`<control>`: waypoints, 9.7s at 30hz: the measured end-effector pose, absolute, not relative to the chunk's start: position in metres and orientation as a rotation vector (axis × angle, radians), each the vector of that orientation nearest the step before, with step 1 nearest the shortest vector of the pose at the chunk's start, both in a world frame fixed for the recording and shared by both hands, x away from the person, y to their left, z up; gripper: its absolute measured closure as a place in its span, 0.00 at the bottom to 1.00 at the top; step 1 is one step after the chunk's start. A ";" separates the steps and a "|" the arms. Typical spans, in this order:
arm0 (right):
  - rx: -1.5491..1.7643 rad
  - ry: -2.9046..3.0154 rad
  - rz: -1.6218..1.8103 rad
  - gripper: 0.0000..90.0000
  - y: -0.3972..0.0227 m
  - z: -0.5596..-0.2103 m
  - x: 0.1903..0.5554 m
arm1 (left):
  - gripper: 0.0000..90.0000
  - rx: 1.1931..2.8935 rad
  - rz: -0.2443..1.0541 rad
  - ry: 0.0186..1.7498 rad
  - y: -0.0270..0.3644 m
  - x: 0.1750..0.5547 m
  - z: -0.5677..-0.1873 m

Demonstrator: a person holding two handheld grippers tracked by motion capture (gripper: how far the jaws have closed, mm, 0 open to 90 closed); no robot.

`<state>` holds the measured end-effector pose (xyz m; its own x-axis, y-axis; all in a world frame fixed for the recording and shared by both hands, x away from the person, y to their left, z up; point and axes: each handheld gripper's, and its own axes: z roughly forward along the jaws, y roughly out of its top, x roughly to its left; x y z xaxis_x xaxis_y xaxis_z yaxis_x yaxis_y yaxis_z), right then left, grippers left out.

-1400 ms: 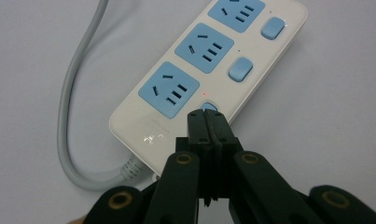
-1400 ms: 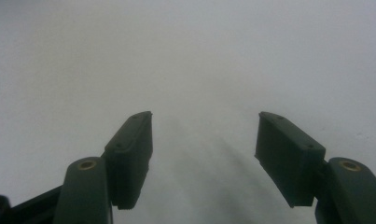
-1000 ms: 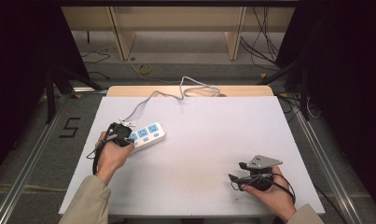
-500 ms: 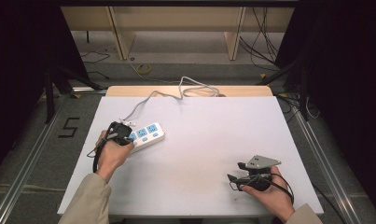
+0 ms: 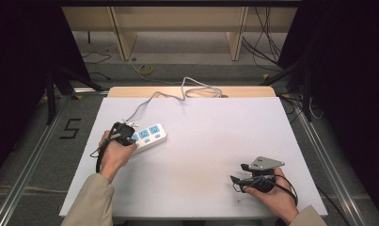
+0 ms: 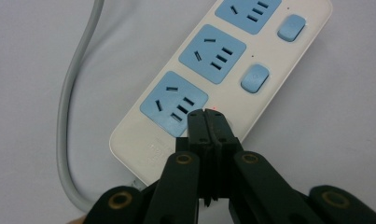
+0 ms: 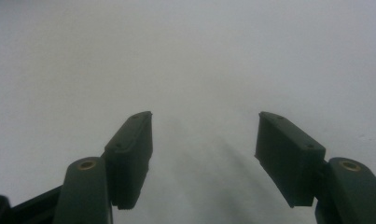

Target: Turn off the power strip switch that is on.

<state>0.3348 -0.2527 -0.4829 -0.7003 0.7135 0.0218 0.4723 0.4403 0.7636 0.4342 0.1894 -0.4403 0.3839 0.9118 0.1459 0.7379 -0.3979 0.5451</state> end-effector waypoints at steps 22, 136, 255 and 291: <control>1.019 2.393 1.128 0.41 -0.252 -0.483 0.335 | 1.00 2.276 0.584 1.433 0.189 0.442 -0.446; 1.014 2.402 1.136 0.41 -0.251 -0.483 0.335 | 1.00 2.346 0.536 1.402 0.183 0.449 -0.446; 1.008 2.388 1.153 0.41 -0.253 -0.481 0.335 | 0.92 2.207 0.555 1.162 0.175 0.399 -0.435; 1.004 2.389 1.157 0.41 -0.252 -0.481 0.335 | 0.33 2.144 0.526 0.991 0.181 0.343 -0.465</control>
<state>0.3346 -0.2520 -0.4807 -0.7096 0.7040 0.0298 0.4599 0.4307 0.7765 0.3435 0.1809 -0.4650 0.6237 0.7789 0.0661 0.4918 -0.4567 0.7413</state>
